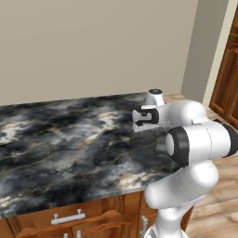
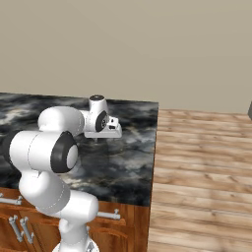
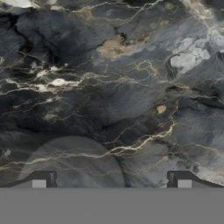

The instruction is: Pick the jar and kettle and place them in the sink. Then turn on the water.

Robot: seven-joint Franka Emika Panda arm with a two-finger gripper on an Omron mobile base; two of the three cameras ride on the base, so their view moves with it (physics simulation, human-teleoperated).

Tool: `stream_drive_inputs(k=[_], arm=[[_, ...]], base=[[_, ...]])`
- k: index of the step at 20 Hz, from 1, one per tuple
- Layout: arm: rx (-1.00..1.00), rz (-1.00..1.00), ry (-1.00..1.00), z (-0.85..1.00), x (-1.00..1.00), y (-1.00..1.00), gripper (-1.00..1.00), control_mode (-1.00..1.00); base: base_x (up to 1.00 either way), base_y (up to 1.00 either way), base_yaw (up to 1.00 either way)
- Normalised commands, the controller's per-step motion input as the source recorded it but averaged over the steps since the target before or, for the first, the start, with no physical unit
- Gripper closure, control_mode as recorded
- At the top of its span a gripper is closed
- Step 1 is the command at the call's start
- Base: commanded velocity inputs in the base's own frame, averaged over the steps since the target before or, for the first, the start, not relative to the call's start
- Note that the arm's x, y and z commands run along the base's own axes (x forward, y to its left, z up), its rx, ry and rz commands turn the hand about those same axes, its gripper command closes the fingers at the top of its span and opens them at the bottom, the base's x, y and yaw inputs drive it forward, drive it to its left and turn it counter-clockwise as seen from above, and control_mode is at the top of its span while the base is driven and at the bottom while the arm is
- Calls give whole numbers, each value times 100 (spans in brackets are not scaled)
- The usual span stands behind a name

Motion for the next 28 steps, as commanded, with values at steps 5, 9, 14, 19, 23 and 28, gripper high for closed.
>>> stream_drive_inputs(k=[5, 9, 14, 19, 23, 28], arm=[[0, 0, 0, 0, 0, 0, 100, -100], [0, 0, 0, 0, 0, 0, 100, -100], [0, 0, 0, 0, 0, 0, 100, -100], [0, 0, 0, 0, 1, 2, 100, -100], [-5, 0, -3, 3, 17, 10, 100, -100], [-2, -4, -6, 50, 10, 2, 100, -100]], base=[[0, 0, 0], [0, 0, 0], [0, 0, 0], [0, 0, 0], [0, 0, 0], [0, 0, 0]])
